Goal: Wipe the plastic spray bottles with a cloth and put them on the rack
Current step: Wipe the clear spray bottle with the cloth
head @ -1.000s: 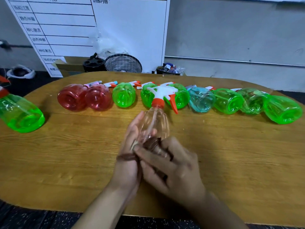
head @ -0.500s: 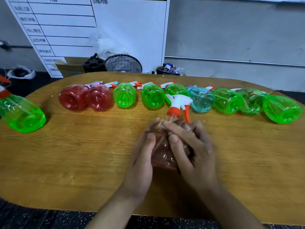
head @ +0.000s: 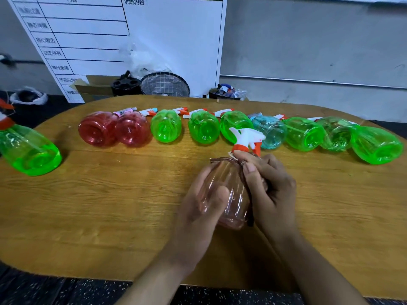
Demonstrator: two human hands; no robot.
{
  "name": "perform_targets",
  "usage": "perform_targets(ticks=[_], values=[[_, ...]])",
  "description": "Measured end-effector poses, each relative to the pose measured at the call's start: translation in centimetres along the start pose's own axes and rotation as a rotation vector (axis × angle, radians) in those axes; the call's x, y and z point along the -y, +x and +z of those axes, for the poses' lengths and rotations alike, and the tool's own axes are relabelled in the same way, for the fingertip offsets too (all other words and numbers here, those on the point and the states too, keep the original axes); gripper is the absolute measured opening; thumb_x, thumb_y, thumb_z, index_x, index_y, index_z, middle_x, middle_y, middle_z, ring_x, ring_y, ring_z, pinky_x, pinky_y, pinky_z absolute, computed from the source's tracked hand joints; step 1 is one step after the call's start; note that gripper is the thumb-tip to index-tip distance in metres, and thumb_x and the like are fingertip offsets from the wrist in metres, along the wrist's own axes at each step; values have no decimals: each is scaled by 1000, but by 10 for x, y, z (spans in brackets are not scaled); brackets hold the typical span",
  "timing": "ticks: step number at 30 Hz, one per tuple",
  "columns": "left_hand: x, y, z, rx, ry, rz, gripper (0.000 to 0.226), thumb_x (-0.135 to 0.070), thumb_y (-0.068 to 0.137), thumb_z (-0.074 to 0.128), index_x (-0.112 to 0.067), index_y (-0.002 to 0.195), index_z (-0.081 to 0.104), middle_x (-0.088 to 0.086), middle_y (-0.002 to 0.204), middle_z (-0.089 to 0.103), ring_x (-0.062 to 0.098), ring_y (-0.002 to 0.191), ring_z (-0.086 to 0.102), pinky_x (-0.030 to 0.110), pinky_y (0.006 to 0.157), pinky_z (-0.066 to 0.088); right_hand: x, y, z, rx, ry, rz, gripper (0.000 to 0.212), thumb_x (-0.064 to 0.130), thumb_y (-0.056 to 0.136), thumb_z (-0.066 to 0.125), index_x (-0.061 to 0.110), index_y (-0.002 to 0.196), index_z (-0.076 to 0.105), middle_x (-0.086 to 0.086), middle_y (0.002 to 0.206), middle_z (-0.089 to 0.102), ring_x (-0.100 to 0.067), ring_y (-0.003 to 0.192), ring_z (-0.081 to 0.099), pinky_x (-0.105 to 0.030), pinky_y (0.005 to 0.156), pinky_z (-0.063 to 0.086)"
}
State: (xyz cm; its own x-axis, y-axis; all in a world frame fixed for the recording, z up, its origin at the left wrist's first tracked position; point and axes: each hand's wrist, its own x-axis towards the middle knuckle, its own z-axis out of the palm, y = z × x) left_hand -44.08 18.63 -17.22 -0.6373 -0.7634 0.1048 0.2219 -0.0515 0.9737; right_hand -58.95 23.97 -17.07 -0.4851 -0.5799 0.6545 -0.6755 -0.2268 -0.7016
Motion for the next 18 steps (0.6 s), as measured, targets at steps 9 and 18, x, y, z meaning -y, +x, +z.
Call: perform_targets(ticks=[9,18], values=[[-3,5,3,37,-109,-37,71,-42,87,74,-36,152,49,-4,142,69,19,131,66,59,108,53,3,0,2,-117,124,126,34,33,105,54,23,132,72,-12,86,58,-16,77,53,-22,74,41],[10,7,1,-17,-96,-35,43,-40,102,50,-45,144,60,-3,144,67,23,133,64,66,110,49,5,-1,2,-76,-39,54,31,31,103,58,22,128,74,0,89,59,-11,80,57,-19,73,41]])
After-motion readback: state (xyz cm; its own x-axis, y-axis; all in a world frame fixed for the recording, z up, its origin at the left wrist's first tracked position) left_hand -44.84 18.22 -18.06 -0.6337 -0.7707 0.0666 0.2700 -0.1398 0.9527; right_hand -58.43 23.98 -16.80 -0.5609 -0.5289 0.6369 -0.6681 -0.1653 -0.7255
